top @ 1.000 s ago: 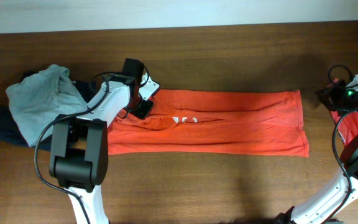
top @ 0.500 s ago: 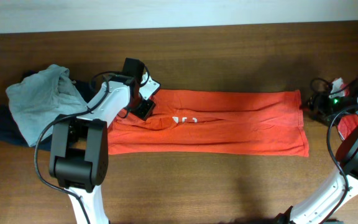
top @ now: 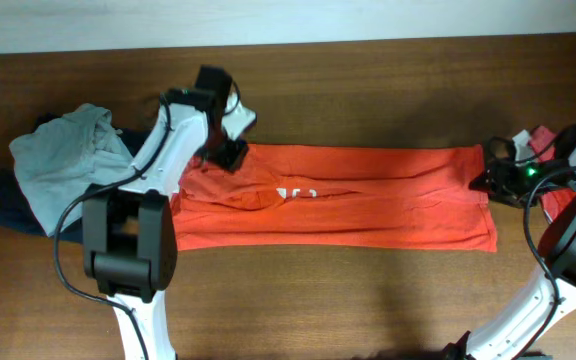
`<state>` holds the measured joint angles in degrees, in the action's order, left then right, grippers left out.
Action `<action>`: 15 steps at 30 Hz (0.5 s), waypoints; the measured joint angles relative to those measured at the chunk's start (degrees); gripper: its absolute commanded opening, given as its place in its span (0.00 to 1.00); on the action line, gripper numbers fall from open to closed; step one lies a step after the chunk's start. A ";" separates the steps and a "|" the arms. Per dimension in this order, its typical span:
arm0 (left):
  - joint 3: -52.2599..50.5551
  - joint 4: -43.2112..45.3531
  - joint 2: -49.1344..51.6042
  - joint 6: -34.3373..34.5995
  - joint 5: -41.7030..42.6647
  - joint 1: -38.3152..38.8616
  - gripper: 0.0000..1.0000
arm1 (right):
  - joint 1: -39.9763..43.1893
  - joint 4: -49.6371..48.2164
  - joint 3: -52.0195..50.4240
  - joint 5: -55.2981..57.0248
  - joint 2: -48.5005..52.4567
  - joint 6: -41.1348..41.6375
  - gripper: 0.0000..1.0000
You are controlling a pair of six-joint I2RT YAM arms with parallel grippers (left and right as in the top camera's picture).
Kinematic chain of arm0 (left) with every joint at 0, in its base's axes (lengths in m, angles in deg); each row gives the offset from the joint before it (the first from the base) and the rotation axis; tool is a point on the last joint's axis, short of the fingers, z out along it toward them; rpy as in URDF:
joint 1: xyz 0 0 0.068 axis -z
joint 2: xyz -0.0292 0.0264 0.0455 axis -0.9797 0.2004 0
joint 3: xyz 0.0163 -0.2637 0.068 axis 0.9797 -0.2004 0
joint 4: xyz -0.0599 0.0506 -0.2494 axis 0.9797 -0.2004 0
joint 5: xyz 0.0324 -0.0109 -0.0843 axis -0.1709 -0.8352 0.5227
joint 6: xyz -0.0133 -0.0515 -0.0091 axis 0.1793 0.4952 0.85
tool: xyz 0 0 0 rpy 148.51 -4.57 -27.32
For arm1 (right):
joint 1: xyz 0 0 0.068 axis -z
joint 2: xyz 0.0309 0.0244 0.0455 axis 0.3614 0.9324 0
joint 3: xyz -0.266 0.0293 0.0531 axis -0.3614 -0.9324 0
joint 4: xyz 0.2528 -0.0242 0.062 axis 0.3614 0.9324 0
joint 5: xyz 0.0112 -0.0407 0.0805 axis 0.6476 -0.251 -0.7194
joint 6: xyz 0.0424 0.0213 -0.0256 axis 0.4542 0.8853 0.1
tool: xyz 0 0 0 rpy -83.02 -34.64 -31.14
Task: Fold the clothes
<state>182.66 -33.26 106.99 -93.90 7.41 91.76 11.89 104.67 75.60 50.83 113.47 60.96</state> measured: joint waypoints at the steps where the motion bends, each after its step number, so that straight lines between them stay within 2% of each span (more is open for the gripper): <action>1: 2.60 -1.33 0.00 0.02 -0.39 -0.02 0.58 | -0.66 0.04 -0.66 -0.57 0.02 -0.59 0.33; 5: 9.81 -5.49 0.00 0.02 -2.82 0.00 0.58 | -1.81 0.22 -1.95 -0.55 0.15 -0.90 0.04; 11: 17.07 -9.94 0.00 0.02 -8.37 -0.59 0.58 | -1.03 1.73 -1.46 -0.02 0.52 0.33 0.04; 15: 21.40 -13.44 0.00 0.02 -10.67 -1.64 0.58 | 0.35 3.17 2.38 0.50 -0.68 2.40 0.04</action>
<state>204.06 -46.70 106.99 -93.88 -3.25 90.12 12.24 107.84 77.98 51.33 112.79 63.36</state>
